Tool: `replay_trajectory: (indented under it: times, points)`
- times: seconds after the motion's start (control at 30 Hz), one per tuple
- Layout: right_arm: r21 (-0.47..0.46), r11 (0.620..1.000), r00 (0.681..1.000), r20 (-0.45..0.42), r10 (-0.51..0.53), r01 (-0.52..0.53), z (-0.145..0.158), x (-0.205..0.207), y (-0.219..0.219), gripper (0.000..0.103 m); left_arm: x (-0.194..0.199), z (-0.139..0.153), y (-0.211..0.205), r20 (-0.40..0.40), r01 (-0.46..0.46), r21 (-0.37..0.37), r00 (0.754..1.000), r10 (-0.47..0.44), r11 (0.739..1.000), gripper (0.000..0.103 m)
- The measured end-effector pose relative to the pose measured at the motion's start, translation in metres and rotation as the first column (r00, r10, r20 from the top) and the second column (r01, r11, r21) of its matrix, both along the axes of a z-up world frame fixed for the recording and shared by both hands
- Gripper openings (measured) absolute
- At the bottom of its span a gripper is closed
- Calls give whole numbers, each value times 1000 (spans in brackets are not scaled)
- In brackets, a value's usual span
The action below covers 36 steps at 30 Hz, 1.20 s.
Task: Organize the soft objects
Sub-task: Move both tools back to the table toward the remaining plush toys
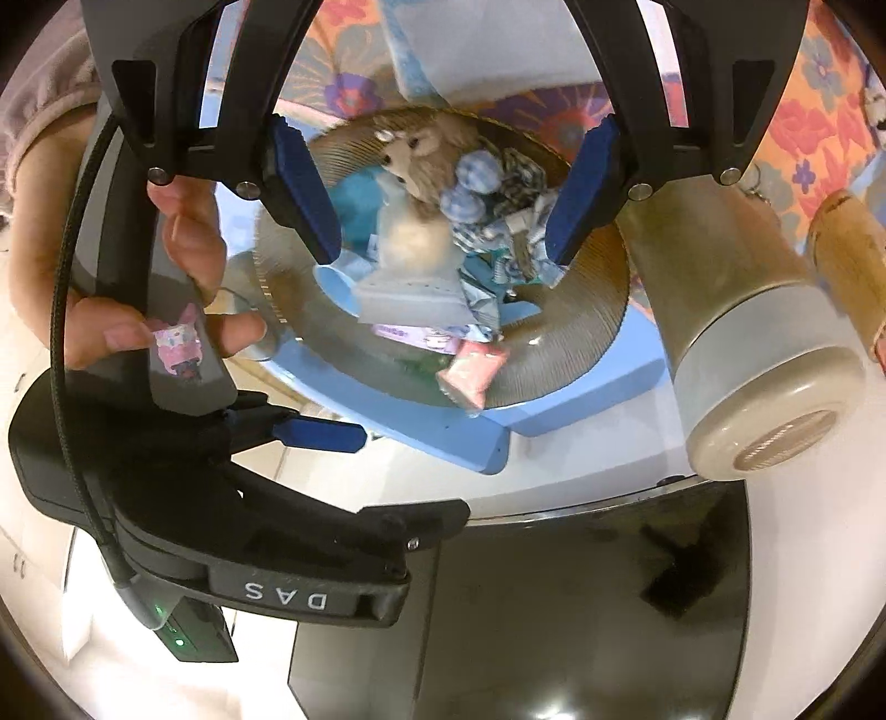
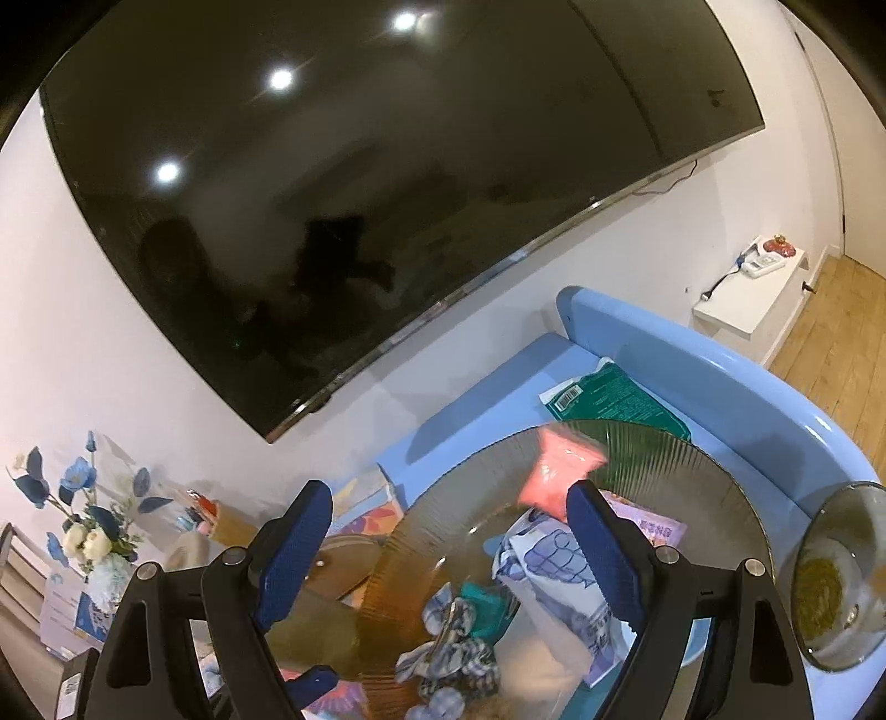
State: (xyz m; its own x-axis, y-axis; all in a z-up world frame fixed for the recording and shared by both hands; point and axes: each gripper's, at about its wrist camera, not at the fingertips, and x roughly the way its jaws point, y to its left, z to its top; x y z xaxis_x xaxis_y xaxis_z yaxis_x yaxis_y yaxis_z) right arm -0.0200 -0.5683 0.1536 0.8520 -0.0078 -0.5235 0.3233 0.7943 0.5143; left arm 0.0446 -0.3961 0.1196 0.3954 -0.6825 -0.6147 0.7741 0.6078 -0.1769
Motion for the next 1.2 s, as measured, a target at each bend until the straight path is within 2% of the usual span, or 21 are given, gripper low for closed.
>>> replay_trajectory:
  times: [0.2,0.4,0.6,0.77,0.9,1.03,1.2]
  points:
    - [-10,1000,998,55,27,-27,23,-15,26,86,-8,13,25,2,-23,-29,1000,23,999,75]
    - [-110,993,996,68,57,-50,52,-25,66,86,-12,29,61,13,-85,-52,996,85,995,75]
    - [-138,984,983,130,129,-111,74,-35,108,89,-8,49,109,29,-175,-55,984,177,983,79]
    - [-194,966,969,144,198,-169,91,-32,148,94,-5,58,164,92,-227,-30,969,229,973,81]
    - [-246,944,954,152,260,-218,101,-27,184,103,8,56,220,92,-319,-8,944,318,948,83]
    - [-273,921,929,167,330,-278,103,-15,222,103,20,52,281,80,-390,15,918,387,921,83]
    - [-279,889,895,162,416,-363,92,2,269,103,35,39,354,76,-531,46,847,527,846,83]
